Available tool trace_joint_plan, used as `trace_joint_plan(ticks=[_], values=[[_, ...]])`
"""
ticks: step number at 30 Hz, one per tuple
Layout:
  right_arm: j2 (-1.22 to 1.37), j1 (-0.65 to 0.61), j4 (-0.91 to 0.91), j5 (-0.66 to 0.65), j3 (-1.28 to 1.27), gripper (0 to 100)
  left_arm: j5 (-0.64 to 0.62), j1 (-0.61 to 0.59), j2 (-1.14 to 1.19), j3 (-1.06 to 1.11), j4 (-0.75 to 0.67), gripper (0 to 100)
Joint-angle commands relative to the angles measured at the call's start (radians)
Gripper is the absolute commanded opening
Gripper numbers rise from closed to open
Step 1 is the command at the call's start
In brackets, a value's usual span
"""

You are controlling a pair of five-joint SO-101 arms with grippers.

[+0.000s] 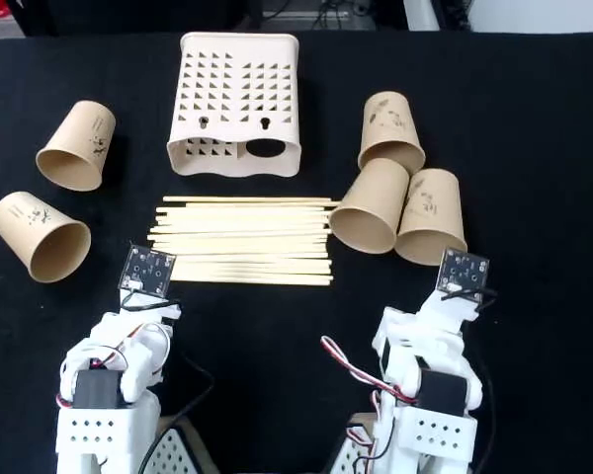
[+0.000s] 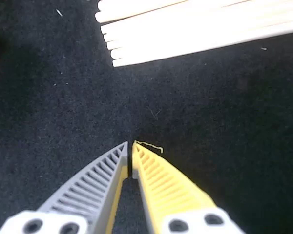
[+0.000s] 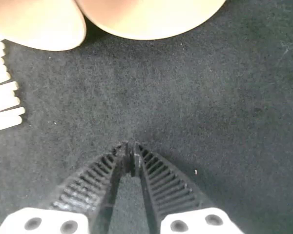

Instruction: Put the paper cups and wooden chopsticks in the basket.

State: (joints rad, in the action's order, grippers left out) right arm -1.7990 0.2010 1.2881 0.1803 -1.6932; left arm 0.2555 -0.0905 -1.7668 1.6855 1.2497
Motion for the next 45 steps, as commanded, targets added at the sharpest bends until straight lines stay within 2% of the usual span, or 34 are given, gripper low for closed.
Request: trace_joint_plan(ticks=[1, 14, 18, 20, 24, 26, 30, 34, 36, 39, 41, 45], values=[[-0.065, 0.009, 0.003, -0.003, 0.007, 1.2, 0.002, 0.001, -0.011, 0.016, 0.003, 3], [-0.067, 0.006, 0.003, -0.003, 0.007, 1.2, 0.002, -0.002, -0.011, 0.016, 0.003, 3], [-0.068, -0.058, -0.038, -0.011, 0.007, 1.2, 0.002, -0.002, -0.011, 0.016, 0.003, 3], [-0.070, -0.078, -0.055, -0.098, 0.022, 2.4, 0.002, -0.001, -0.011, 0.016, 0.003, 3], [-0.070, -0.054, -0.061, -0.580, 0.213, 8.0, 0.002, -0.002, -0.011, 0.016, 0.003, 3], [-0.070, -0.055, -0.064, -0.732, 0.374, 9.0, 0.002, -0.002, -0.011, 0.016, 0.003, 3], [-0.064, -0.212, -0.069, -0.684, 0.628, 9.0, 0.002, -0.002, -0.011, 0.016, 0.003, 3], [0.005, -0.387, -0.058, -0.735, 0.760, 9.8, 0.002, -0.002, -0.011, 0.016, 0.003, 3], [0.134, -0.437, -0.075, -0.741, 0.768, 15.5, 0.002, -0.002, -0.011, 0.016, 0.003, 3], [0.415, -0.473, -0.138, -0.747, 0.806, 29.1, 0.002, -0.002, -0.011, 0.016, 0.003, 3], [0.590, -0.519, -0.173, -0.806, 0.868, 35.8, 0.002, -0.002, -0.011, 0.016, 0.003, 3], [0.845, -0.641, -0.241, -0.879, 0.960, 41.5, 0.002, -0.001, -0.011, 0.016, 0.003, 3]])
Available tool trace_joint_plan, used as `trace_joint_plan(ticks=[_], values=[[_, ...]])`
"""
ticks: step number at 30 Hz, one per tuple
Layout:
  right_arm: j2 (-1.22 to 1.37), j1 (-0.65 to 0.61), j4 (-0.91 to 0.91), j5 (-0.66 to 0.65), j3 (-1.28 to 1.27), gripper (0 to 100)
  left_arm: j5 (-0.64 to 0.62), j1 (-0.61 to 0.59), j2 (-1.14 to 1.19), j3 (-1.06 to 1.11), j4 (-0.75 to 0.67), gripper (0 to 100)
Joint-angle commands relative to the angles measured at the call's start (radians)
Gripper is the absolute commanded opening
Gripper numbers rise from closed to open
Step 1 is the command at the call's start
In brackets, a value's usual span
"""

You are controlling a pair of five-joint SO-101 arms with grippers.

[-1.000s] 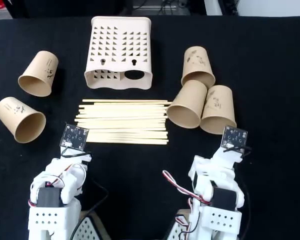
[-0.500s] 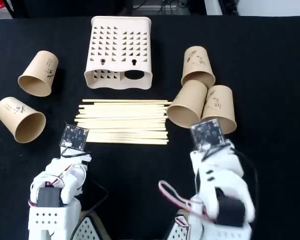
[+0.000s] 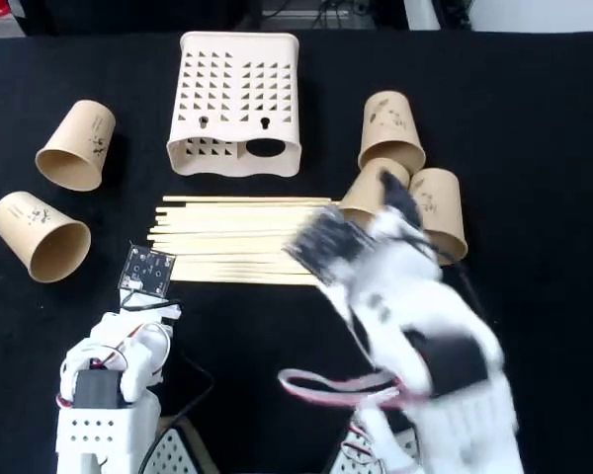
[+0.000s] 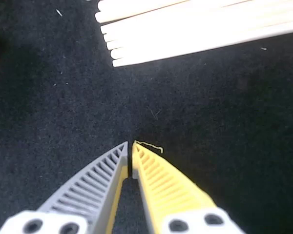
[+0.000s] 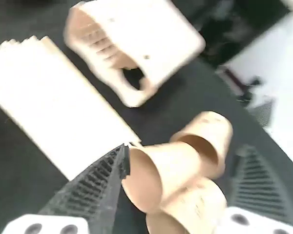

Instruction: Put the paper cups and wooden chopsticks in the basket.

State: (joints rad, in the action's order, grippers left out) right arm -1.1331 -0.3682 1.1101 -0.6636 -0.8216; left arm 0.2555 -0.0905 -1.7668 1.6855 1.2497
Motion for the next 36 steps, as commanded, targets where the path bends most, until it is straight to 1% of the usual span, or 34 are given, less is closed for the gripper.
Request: trace_joint_plan(ticks=[1, 4, 8, 13, 17, 22, 24, 28, 36], values=[[0.226, -0.078, -0.109, -0.040, 0.088, 41.2, 0.002, -0.002, -0.011, 0.016, 0.003, 3], [0.371, -0.066, -0.338, -0.066, 0.025, 41.0, 0.002, -0.002, -0.011, 0.016, 0.003, 3], [0.611, -0.061, -0.632, -0.064, -0.015, 41.0, 0.000, 0.002, -0.011, 0.016, 0.003, 3], [0.901, -0.060, -0.919, -0.064, -0.016, 41.0, 0.000, 0.001, -0.011, 0.016, 0.003, 3], [1.030, -0.032, -1.111, -0.064, -0.015, 40.9, 0.003, 0.002, -0.011, 0.016, 0.003, 3], [1.084, 0.048, -1.270, -0.064, -0.018, 34.7, 0.003, 0.002, -0.011, 0.016, 0.003, 3], [1.104, 0.057, -1.327, -0.064, -0.022, 32.9, 0.003, 0.002, -0.011, 0.016, 0.003, 3], [1.184, 0.060, -1.428, -0.068, 0.002, 32.6, 0.002, 0.002, -0.011, 0.016, 0.003, 3], [1.434, 0.089, -1.448, -0.071, 0.209, 32.5, 0.003, 0.002, -0.011, 0.016, 0.003, 3]])
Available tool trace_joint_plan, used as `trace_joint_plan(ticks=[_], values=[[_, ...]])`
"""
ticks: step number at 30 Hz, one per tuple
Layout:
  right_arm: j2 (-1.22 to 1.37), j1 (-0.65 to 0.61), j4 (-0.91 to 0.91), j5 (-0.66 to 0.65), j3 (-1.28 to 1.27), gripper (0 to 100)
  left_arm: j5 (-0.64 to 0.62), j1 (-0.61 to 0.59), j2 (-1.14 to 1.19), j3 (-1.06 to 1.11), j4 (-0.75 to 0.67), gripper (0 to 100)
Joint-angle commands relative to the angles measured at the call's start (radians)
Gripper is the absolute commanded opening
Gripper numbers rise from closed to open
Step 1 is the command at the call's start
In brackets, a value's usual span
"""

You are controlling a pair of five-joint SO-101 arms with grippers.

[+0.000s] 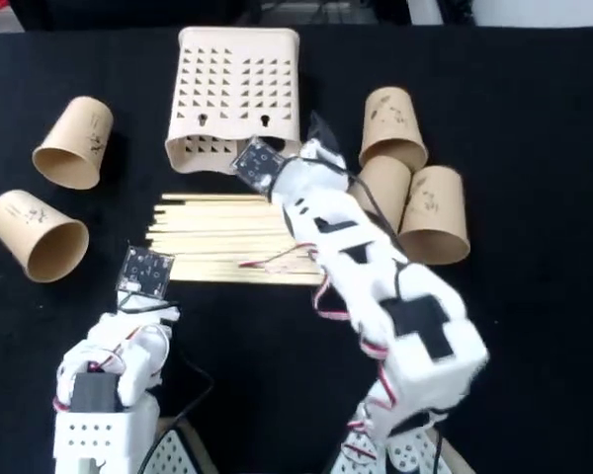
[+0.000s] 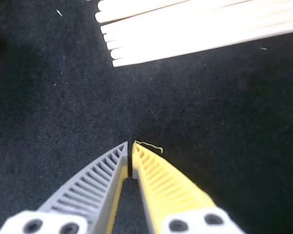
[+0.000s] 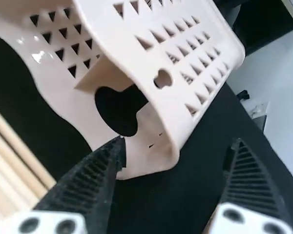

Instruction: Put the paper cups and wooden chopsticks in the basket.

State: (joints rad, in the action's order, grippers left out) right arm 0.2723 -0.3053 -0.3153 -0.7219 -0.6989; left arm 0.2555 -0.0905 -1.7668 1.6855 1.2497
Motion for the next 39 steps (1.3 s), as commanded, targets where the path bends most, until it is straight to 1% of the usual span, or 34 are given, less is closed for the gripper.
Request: trace_joint_plan(ticks=[1, 4, 7, 9, 13, 14, 16, 18, 22, 25, 28, 30, 31, 35, 37, 39], values=[[0.028, 0.028, -0.025, -0.017, 0.087, 32.5, 0.003, 0.002, -0.011, 0.016, 0.003, 3], [0.019, 0.035, -0.031, -0.028, 0.090, 32.5, 0.003, 0.002, -0.011, 0.016, 0.003, 3], [0.018, 0.057, -0.084, -0.028, 0.084, 31.5, 0.003, 0.002, -0.011, 0.016, 0.003, 3], [0.018, 0.057, -0.092, -0.031, 0.084, 25.0, 0.003, 0.002, -0.011, 0.016, 0.003, 3], [0.018, 0.052, -0.100, -0.031, 0.084, 4.6, 0.003, 0.002, -0.011, 0.016, 0.003, 3], [0.018, 0.052, -0.117, -0.029, 0.079, 0.8, 0.003, 0.002, -0.011, 0.016, 0.003, 3], [0.018, 0.054, -0.180, -0.029, 0.050, 2.8, 0.003, 0.002, -0.011, 0.016, 0.003, 3], [0.010, 0.052, -0.252, -0.029, 0.008, 0.9, 0.003, 0.002, -0.011, 0.016, 0.003, 3], [0.005, 0.048, -0.368, -0.031, -0.058, 1.1, 0.003, 0.002, -0.011, 0.016, 0.003, 3], [-0.054, 0.040, -0.377, -0.031, -0.108, 1.1, 0.003, 0.002, -0.011, 0.016, 0.003, 3], [-0.186, 0.025, -0.367, -0.026, -0.202, 1.1, 0.003, 0.002, -0.011, 0.016, 0.003, 3], [-0.309, 0.009, -0.261, -0.014, -0.243, 1.1, 0.003, 0.002, -0.011, 0.016, 0.003, 3], [-0.377, 0.009, -0.167, 0.025, -0.245, 1.1, 0.002, 0.002, -0.011, 0.016, -0.002, 3], [-0.682, 0.015, 0.361, 0.242, -0.139, 1.1, 0.002, 0.002, -0.011, 0.016, -0.003, 3], [-0.816, 0.005, 0.605, 0.307, -0.059, 1.1, 0.000, 0.002, -0.011, 0.016, -0.003, 3], [-0.917, -0.028, 0.778, 0.361, 0.016, 1.1, 0.000, 0.002, -0.011, 0.016, -0.003, 3]])
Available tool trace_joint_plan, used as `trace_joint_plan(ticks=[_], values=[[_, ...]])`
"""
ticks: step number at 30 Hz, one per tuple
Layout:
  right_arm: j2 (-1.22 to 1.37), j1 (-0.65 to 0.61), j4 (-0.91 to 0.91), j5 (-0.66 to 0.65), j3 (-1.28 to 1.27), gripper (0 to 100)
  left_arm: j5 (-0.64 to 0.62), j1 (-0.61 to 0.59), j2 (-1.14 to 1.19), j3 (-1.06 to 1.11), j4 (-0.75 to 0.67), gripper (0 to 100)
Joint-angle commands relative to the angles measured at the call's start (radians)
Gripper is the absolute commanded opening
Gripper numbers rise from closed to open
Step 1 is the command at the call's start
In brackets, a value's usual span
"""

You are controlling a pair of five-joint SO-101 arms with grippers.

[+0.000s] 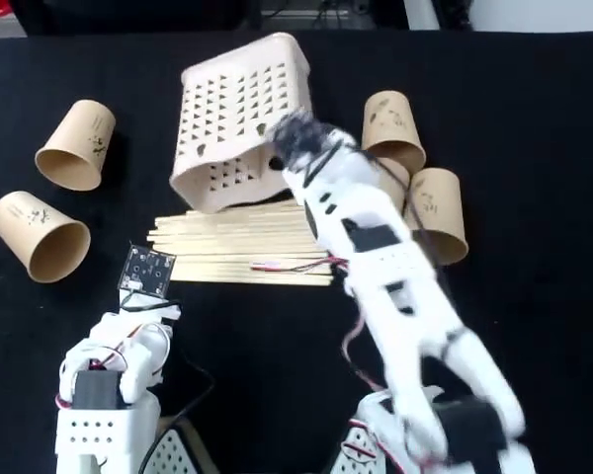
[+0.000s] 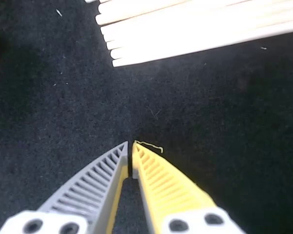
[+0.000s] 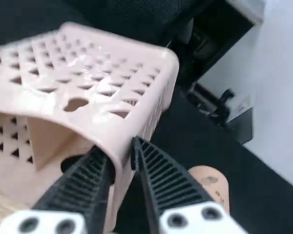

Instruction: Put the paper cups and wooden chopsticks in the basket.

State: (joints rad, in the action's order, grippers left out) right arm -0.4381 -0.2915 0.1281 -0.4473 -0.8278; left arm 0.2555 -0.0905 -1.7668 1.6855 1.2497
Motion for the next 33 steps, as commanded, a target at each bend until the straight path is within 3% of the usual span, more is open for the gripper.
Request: trace_joint_plan(ticks=[1, 5, 10, 25, 33], values=[[-0.240, -0.051, 0.407, 0.104, 0.180, 1.1, 0.000, 0.002, -0.011, 0.016, -0.003, 3], [-0.255, -0.051, 0.595, 0.206, 0.329, 1.1, 0.000, 0.002, -0.011, 0.016, -0.003, 3], [-0.145, -0.003, 0.600, 0.557, 0.470, 1.3, 0.000, 0.002, -0.011, 0.016, -0.002, 3], [0.170, -0.017, 0.603, 0.825, 0.791, 1.3, 0.002, 0.002, -0.011, 0.016, -0.003, 3], [0.285, -0.012, 0.612, 0.868, 0.796, 1.3, 0.003, 0.002, -0.011, 0.016, -0.003, 3]])
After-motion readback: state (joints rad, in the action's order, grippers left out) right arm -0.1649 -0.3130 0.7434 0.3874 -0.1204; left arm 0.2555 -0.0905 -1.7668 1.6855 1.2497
